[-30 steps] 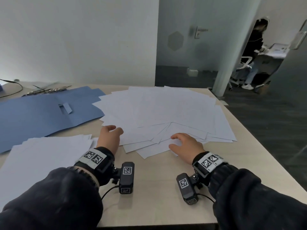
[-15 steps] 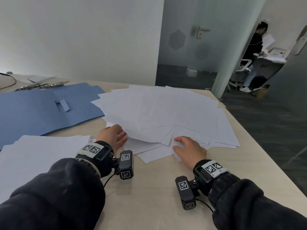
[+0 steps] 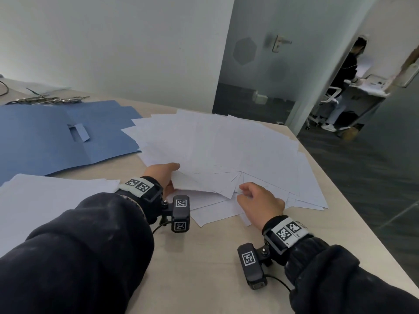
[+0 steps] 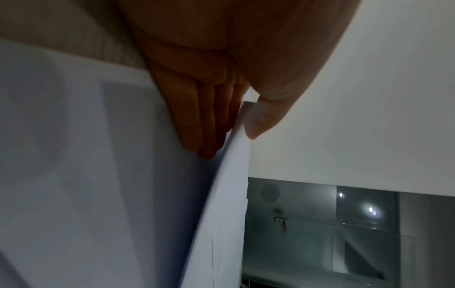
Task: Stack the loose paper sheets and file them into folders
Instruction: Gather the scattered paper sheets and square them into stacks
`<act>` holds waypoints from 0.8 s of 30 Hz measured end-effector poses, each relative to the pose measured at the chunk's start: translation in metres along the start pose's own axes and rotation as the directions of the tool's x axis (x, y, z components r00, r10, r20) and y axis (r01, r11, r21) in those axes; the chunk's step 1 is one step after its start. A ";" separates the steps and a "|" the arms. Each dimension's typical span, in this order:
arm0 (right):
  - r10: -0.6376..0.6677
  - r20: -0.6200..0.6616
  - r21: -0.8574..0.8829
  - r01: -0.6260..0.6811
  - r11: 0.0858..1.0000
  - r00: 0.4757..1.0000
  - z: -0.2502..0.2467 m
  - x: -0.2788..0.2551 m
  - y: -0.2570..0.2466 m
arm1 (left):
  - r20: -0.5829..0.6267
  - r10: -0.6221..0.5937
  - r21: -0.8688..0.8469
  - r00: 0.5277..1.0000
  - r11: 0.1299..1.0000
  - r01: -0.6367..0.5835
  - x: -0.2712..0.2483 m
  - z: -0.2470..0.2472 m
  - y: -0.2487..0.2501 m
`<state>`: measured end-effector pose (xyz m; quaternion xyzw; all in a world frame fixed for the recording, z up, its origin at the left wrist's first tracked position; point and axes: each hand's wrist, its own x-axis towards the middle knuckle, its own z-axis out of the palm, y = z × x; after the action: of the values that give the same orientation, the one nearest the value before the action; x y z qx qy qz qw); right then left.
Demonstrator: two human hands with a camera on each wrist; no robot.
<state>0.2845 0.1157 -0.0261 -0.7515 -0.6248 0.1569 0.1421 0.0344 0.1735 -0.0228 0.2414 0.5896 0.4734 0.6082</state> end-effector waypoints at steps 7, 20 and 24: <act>-0.056 0.175 -0.141 0.082 0.987 0.983 -0.036 0.033 -0.005 | -0.064 0.059 0.338 0.996 0.940 -0.034 0.005 0.000 0.006; 0.077 0.302 -0.392 0.050 0.918 0.950 -0.030 0.109 0.009 | -0.010 -0.033 0.303 0.999 0.952 0.034 -0.008 -0.010 0.008; 0.073 0.350 -0.443 0.096 0.891 0.934 -0.028 0.105 0.017 | -0.031 -0.019 0.377 0.999 0.926 0.029 -0.008 -0.007 0.011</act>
<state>0.3295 0.2154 -0.0139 -0.7188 -0.6639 0.1399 -0.1517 0.0261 0.1695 -0.0109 0.3403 0.6809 0.3469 0.5480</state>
